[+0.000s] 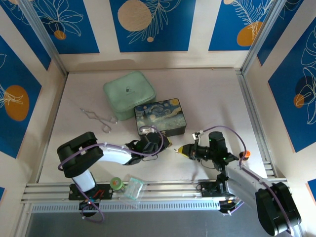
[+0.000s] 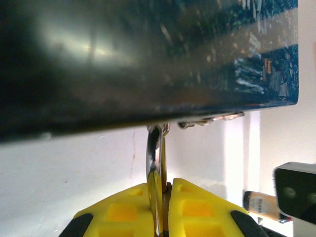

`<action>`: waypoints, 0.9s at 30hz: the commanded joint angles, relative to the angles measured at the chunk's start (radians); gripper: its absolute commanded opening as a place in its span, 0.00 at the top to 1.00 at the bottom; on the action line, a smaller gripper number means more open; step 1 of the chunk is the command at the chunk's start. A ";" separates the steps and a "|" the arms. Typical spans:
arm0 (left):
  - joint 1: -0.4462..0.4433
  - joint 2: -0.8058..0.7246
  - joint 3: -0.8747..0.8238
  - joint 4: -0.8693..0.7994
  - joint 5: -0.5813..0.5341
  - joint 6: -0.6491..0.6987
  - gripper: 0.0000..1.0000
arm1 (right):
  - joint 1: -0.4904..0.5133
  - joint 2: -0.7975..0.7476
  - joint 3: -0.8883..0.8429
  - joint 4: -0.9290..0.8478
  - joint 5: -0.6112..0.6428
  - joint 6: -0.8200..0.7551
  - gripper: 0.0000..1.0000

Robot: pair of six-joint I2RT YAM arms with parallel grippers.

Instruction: Unlock a padlock with a key

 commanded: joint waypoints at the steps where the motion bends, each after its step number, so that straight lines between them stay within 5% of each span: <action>1: 0.018 -0.012 -0.010 0.148 -0.015 -0.088 1.00 | 0.007 0.034 0.013 0.064 0.018 0.020 1.00; 11: 0.019 -0.082 0.056 -0.111 -0.028 -0.025 1.00 | 0.027 0.182 0.030 0.191 0.029 0.059 1.00; 18: 0.027 -0.101 0.047 -0.101 -0.041 -0.007 1.00 | 0.037 0.188 0.042 0.163 0.062 0.071 1.00; 23: 0.036 -0.146 0.182 -0.377 -0.052 0.145 1.00 | 0.077 0.245 0.062 0.221 0.100 0.136 1.00; 27: 0.056 -0.155 0.144 -0.313 -0.017 0.121 1.00 | 0.108 0.229 0.080 0.218 0.141 0.137 1.00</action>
